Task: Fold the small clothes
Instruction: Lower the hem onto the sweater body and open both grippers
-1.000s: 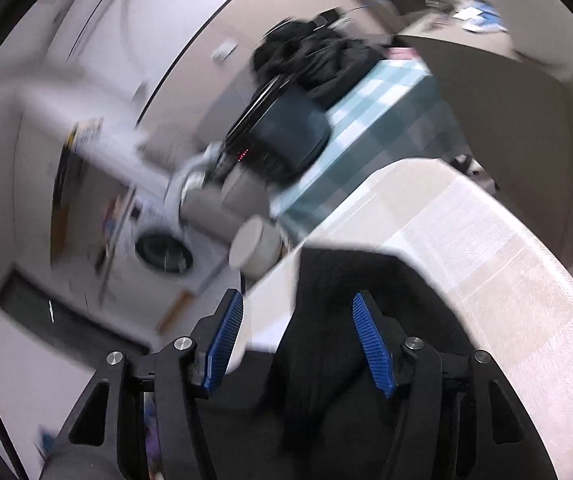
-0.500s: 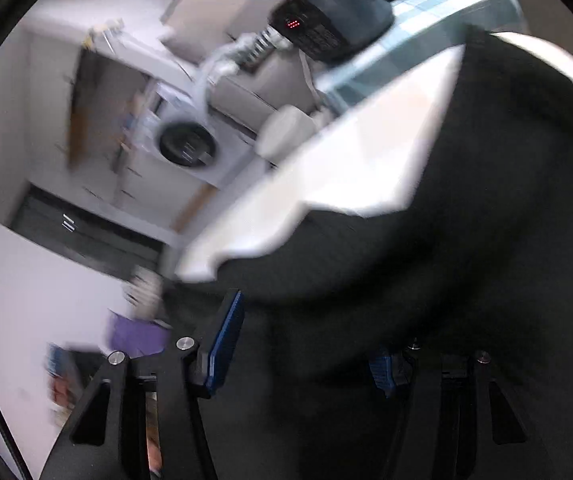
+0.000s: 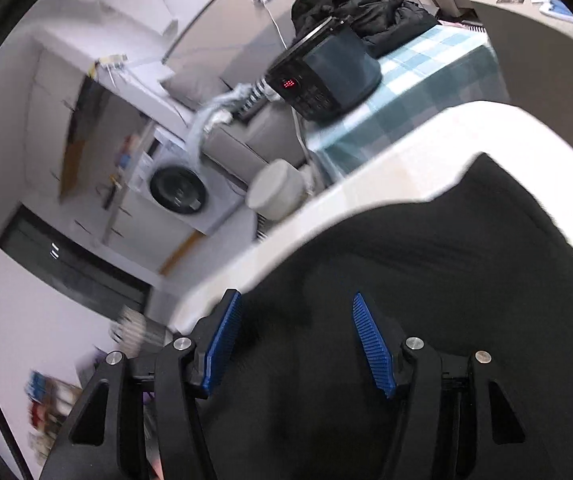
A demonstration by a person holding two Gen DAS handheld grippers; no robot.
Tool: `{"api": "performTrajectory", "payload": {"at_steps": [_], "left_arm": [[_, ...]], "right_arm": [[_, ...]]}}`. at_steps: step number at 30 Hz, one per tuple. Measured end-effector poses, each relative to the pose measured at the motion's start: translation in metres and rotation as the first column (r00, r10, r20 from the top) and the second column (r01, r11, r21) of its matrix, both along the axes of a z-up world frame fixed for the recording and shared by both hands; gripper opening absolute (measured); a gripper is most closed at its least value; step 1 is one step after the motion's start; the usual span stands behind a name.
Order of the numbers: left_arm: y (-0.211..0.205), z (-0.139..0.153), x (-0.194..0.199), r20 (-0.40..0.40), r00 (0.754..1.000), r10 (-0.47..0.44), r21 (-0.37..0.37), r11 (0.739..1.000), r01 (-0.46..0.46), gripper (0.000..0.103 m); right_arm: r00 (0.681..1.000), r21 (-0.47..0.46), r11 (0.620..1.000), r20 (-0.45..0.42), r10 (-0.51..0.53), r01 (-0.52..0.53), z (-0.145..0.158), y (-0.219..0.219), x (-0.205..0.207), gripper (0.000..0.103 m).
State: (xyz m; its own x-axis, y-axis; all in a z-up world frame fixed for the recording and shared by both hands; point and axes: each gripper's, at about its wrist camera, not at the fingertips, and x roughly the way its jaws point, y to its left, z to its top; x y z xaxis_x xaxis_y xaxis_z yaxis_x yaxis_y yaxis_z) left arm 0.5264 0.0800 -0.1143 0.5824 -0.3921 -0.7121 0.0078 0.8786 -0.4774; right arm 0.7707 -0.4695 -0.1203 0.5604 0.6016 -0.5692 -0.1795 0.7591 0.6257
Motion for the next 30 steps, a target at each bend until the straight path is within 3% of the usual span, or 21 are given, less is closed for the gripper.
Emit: {"api": "performTrajectory", "payload": {"at_steps": [3,5,9,12,14,16,18,21,25,30], "left_arm": [[0.018,0.002,0.023,0.005,0.991,0.131,0.054,0.99,-0.131,0.072],[0.029,0.002,0.037,0.015,0.98,0.201,0.028,0.979,-0.201,0.072],[0.035,0.006,0.038,0.011,0.978,0.208,0.012,0.978,-0.208,0.072],[0.04,0.011,0.019,-0.008,0.986,0.167,-0.023,0.986,-0.167,0.072],[0.037,0.018,-0.005,-0.009,0.992,0.125,-0.011,0.992,-0.125,0.072],[0.035,0.028,-0.034,-0.01,0.996,0.085,0.016,0.996,-0.085,0.075],[0.035,0.043,-0.075,0.009,0.997,0.082,0.032,0.996,-0.083,0.089],[0.036,0.064,-0.124,0.049,0.993,0.104,0.063,0.992,-0.107,0.102],[0.041,0.082,-0.194,0.093,0.981,0.169,0.08,0.981,-0.177,0.102],[0.061,0.082,-0.275,0.075,0.96,0.271,0.056,0.96,-0.275,0.102]], "right_arm": [[0.999,-0.126,0.991,-0.005,0.043,-0.043,-0.007,0.0,-0.026,0.063],[0.999,-0.182,0.982,-0.007,0.047,-0.048,-0.012,-0.003,-0.038,0.063],[0.999,-0.208,0.978,-0.037,0.022,-0.029,-0.018,-0.025,-0.064,0.063],[1.0,-0.242,0.97,-0.012,0.017,-0.019,-0.012,-0.037,-0.088,0.063],[1.0,-0.27,0.963,0.015,0.017,-0.013,-0.006,-0.042,-0.1,0.066],[0.999,-0.305,0.952,0.045,0.016,-0.002,-0.002,-0.049,-0.119,0.075],[0.997,-0.333,0.943,0.068,0.017,0.006,0.003,-0.057,-0.138,0.087],[0.996,-0.382,0.924,0.091,0.025,0.012,0.004,-0.068,-0.167,0.091],[0.997,-0.33,0.942,0.072,-0.034,0.056,-0.002,-0.097,-0.204,0.094],[0.995,-0.256,0.961,0.015,-0.103,0.103,-0.021,-0.129,-0.237,0.094]]}}
